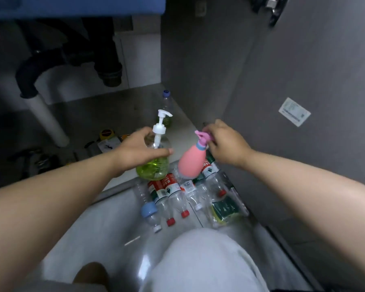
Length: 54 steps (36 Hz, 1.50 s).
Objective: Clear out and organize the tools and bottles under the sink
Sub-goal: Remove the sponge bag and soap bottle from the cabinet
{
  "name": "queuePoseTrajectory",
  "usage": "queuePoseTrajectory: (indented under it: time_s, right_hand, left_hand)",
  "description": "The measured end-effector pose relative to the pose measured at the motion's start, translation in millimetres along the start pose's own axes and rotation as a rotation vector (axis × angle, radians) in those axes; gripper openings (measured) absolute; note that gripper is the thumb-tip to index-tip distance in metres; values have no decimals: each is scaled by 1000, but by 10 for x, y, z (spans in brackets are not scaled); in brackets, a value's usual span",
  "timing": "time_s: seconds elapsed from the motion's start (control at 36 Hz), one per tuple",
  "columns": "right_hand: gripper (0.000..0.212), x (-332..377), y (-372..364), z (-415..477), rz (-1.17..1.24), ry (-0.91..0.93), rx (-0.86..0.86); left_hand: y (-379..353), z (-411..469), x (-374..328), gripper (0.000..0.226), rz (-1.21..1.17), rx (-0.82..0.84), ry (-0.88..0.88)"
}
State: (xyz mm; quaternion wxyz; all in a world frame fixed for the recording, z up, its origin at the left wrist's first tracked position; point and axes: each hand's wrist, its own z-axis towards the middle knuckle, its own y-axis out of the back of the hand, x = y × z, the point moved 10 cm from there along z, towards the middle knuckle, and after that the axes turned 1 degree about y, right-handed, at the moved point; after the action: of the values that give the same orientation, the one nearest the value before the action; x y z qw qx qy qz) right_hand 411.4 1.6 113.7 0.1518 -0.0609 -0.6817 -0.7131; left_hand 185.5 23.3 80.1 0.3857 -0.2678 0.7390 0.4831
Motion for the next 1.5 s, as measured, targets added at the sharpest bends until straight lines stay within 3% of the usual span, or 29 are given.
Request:
queuePoseTrajectory:
  time_s: [0.22,0.36,0.56,0.81,0.97,1.06,1.11,1.17,1.28,1.36,1.5]
  right_hand:
    - [19,-101,-662,-795,-40,24,235]
    - [19,-173,-1050,-1090,-7,18,342]
    - [15,-309,-1435,-1227,30,-54,403]
    - [23,-348,-1681,-1291,-10,-77,396]
    - [29,-455,-1784,-1313,45,-148,424]
    - [34,-469,-1695,-1228,124,-191,421]
    - [25,-388,-1449,-1061,231,-192,298]
    - [17,-273,-1131,-880,444,-231,167]
    - [38,145,-629,-630,924,-311,138]
    - [45,461,-379,-519,915,-286,179]
    - [36,721,-146,-429,907,-260,136]
  left_hand:
    - [-25,-397,-23,65,-74,-52,33]
    - [-158,-483,222,83,-20,-8,73]
    - [-286,-453,336,67,1,32,54]
    - [-438,-409,405,93,26,56,51]
    - [-468,-396,373,92,15,78,27]
    - [-477,-393,336,104,16,91,21]
    - [-480,-393,311,101,24,94,16]
    - [-478,-395,288,93,35,93,5]
    - [-437,-398,243,82,60,83,-25]
    - [-403,-405,211,84,81,78,-46]
    - [-310,-419,118,83,180,10,-99]
